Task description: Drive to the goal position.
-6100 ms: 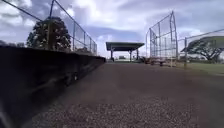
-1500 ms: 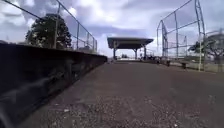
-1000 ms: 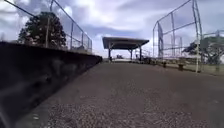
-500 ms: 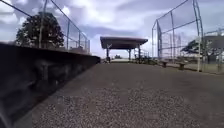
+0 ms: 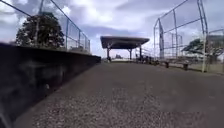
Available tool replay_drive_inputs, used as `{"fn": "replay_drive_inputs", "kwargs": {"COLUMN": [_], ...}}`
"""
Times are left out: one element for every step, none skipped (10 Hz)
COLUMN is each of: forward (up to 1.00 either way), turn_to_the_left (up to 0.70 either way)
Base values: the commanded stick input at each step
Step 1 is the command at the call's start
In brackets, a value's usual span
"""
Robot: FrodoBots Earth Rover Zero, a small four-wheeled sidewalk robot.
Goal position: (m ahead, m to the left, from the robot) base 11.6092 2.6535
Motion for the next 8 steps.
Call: {"fn": "replay_drive_inputs", "kwargs": {"forward": [0.70,0.70,0.70,0.70,0.70,0.70,0.70,0.70], "turn_to_the_left": [0.00,0.00,0.00,0.00,0.00,0.00,0.00,0.00]}}
